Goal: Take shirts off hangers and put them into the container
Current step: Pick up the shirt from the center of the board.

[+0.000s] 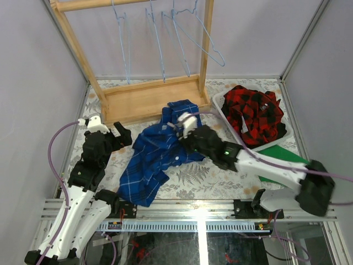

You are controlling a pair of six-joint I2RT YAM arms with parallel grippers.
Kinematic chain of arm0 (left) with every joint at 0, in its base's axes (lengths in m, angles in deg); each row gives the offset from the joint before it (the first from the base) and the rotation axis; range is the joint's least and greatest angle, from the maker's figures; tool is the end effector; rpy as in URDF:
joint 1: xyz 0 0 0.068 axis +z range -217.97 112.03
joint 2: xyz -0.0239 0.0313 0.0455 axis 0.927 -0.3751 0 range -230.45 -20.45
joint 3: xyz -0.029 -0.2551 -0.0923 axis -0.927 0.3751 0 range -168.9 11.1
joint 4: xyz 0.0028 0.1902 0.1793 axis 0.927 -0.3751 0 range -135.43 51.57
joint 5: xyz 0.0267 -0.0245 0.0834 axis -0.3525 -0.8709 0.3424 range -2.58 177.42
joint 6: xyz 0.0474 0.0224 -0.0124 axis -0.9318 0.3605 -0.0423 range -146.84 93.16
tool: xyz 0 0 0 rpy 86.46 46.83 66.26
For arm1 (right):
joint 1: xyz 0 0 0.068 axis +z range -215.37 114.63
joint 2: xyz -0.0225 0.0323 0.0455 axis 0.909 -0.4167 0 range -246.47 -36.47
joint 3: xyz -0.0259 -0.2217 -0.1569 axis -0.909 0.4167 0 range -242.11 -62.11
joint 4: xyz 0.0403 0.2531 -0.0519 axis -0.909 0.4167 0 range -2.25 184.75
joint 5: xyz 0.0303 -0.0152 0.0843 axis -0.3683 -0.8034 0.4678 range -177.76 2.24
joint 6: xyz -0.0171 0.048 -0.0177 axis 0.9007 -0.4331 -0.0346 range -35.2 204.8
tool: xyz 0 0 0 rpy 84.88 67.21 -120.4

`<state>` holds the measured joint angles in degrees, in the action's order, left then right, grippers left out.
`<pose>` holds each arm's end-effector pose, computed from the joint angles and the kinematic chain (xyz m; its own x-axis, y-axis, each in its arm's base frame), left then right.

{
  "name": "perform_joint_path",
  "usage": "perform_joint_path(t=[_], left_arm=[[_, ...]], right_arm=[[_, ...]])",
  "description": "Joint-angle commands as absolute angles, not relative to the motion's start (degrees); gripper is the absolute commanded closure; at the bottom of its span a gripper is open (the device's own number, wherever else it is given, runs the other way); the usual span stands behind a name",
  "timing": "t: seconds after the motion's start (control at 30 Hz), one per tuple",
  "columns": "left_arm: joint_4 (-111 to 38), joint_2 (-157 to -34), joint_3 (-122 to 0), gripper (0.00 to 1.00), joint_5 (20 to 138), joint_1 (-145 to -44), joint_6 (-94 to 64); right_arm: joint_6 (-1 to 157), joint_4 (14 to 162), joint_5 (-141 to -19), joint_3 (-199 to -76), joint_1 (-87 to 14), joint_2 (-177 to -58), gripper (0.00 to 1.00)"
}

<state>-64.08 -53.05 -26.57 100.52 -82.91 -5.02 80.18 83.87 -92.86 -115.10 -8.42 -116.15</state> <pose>0.1354 -0.0280 0.2989 -0.3325 -0.2861 -0.8987 -0.0834 0.9581 -0.2741 0.1768 0.2660 0.2744 -0.2744 -0.2747 -0.9215 -0.7706 0.6361 0.0398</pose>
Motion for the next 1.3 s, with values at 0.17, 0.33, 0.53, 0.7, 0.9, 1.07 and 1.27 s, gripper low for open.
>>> perform_joint_path(t=[0.17,0.33,0.53,0.7,0.9,1.07,1.27], left_arm=[[-63.6,-52.8,-26.1,0.0,101.1,-82.4,-4.4],[-63.7,-53.1,-26.1,0.0,101.0,-82.5,-4.4],[-63.7,-53.5,-26.2,0.0,100.9,-82.4,-4.3],[-63.7,-53.7,-26.2,0.0,100.8,-82.5,-4.5],[-63.8,-54.2,-26.4,0.0,100.7,-82.4,-4.5],[-63.8,-54.3,-26.4,0.0,100.6,-82.5,-4.5],[-63.9,-54.3,-26.4,0.0,100.6,-82.5,-4.6]], right_arm=[[62.8,79.8,-132.7,-106.0,-14.7,-104.4,0.95],[53.1,78.4,-114.8,-105.8,-22.6,-112.5,0.72],[54.5,79.2,-93.2,-114.6,-22.9,-125.3,0.25],[55.1,90.8,-94.7,-123.4,-22.8,-134.7,0.01],[59.6,104.0,-103.0,-132.2,-22.8,-145.8,0.01],[62.6,103.9,-108.6,-132.3,-22.9,-150.7,0.01],[69.0,103.9,-111.1,-131.5,-22.7,-153.8,0.16]])
